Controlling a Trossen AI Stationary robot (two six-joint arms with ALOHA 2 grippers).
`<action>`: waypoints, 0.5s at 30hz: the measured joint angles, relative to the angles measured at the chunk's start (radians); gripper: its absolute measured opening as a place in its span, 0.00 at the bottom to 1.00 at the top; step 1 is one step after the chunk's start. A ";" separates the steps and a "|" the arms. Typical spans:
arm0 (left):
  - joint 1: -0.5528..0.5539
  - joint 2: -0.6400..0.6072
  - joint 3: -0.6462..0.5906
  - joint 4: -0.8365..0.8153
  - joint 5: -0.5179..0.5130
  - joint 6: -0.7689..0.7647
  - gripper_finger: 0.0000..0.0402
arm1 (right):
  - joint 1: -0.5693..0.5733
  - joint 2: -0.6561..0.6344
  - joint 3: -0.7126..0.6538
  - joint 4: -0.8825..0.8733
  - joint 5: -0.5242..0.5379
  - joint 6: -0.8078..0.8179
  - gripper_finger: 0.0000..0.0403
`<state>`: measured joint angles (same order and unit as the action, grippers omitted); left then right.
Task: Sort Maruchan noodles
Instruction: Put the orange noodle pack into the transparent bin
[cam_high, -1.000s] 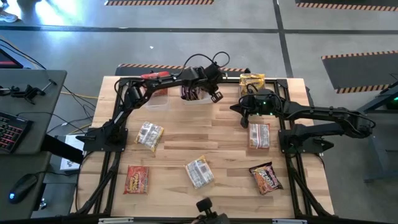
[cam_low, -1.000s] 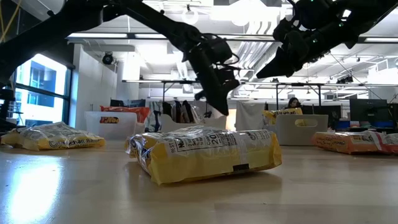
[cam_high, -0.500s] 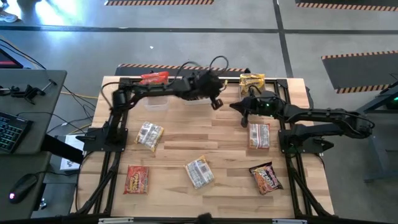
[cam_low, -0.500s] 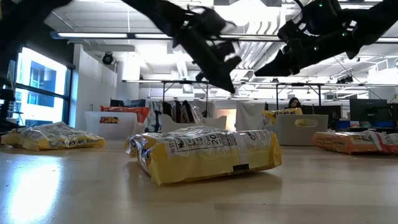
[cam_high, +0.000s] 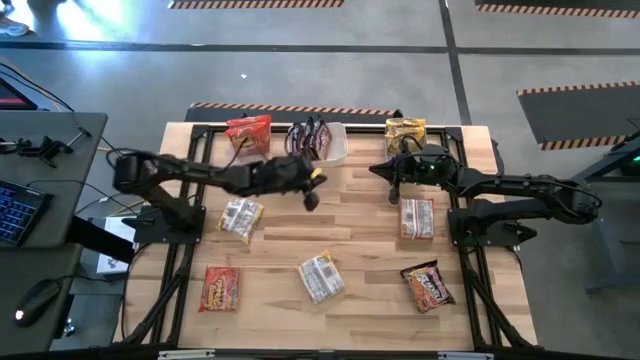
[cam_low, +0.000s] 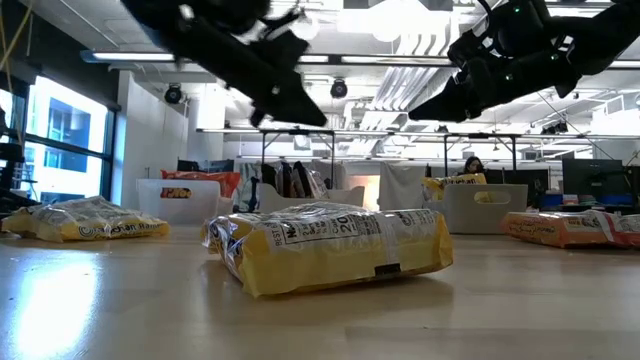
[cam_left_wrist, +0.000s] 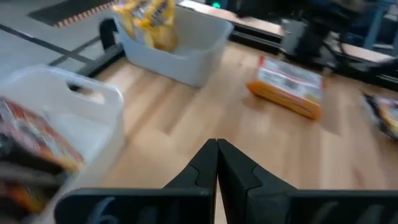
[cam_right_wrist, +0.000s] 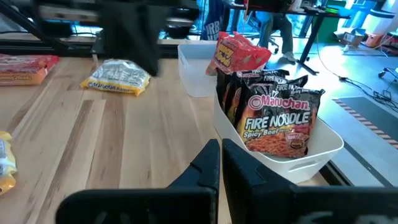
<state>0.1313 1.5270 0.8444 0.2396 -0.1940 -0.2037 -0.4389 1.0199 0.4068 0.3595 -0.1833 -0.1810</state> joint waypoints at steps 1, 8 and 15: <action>-0.020 -0.025 -0.027 -0.005 -0.011 -0.015 0.00 | 0.000 0.000 0.000 0.000 0.000 0.000 0.00; -0.167 -0.142 -0.118 -0.191 0.037 -0.233 0.00 | 0.000 0.000 0.000 -0.002 0.000 0.006 0.00; -0.366 -0.239 -0.118 -0.533 0.075 -0.692 0.00 | 0.000 0.000 0.000 -0.003 0.000 0.016 0.00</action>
<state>-0.2352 1.2883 0.7265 -0.2937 -0.1188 -0.8954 -0.4389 1.0199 0.4072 0.3565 -0.1829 -0.1646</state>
